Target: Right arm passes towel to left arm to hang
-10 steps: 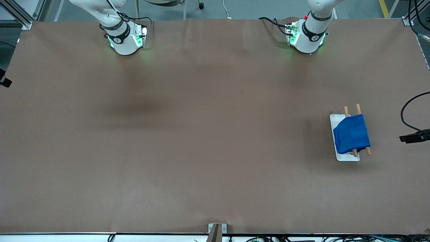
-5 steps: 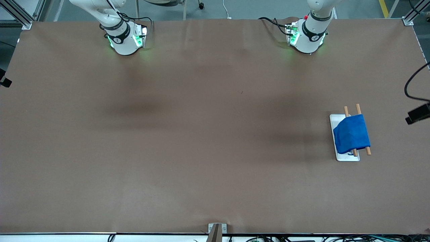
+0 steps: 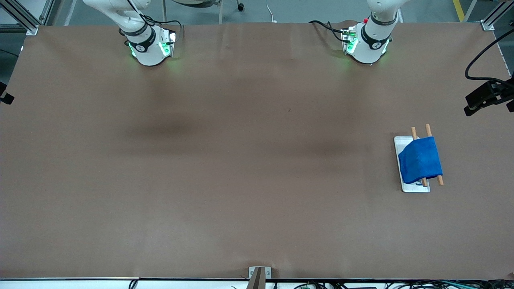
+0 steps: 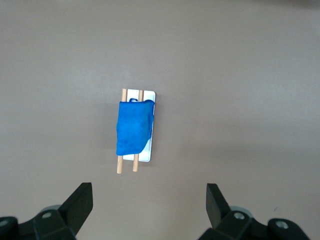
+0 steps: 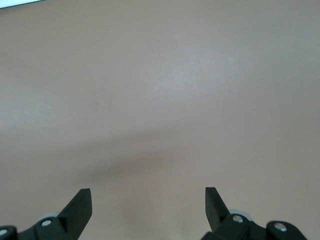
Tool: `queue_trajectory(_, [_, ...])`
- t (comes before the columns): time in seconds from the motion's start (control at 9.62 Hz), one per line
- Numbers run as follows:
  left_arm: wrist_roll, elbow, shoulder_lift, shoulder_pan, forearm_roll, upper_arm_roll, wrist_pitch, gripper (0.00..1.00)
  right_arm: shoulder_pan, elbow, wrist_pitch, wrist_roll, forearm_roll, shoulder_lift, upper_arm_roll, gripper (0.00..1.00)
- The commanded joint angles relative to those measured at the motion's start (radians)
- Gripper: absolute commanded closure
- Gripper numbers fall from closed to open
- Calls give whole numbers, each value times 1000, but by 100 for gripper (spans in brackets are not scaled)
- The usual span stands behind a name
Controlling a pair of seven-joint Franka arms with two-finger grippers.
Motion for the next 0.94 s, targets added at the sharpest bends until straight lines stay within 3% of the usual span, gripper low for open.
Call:
queue_trajectory(0.0, [13, -71, -35, -77, -41, 69, -8, 0, 0, 17, -12, 0, -19, 4, 1, 0])
queue_trajectory(0.21, [16, -163, -116, -301, -64, 300, -7, 0, 3, 17, -13, -2, -19, 4, 1, 0])
queue_trajectory(0.42, [33, -268, -195, -431, -139, 456, 1, 0, -1, 17, -12, -6, -17, 4, 1, 0])
queue_trajectory(0.52, [35, -316, -228, -470, -140, 490, 15, 0, -1, 17, -12, -8, -17, 4, 1, 0])
queue_trajectory(0.73, [36, -419, -299, -487, -133, 493, 67, 0, -3, 17, -12, -8, -17, 4, 1, 0])
queue_trajectory(0.83, [36, -418, -301, -486, -132, 485, 65, 0, -1, 17, -12, -8, -17, 4, 1, 0])
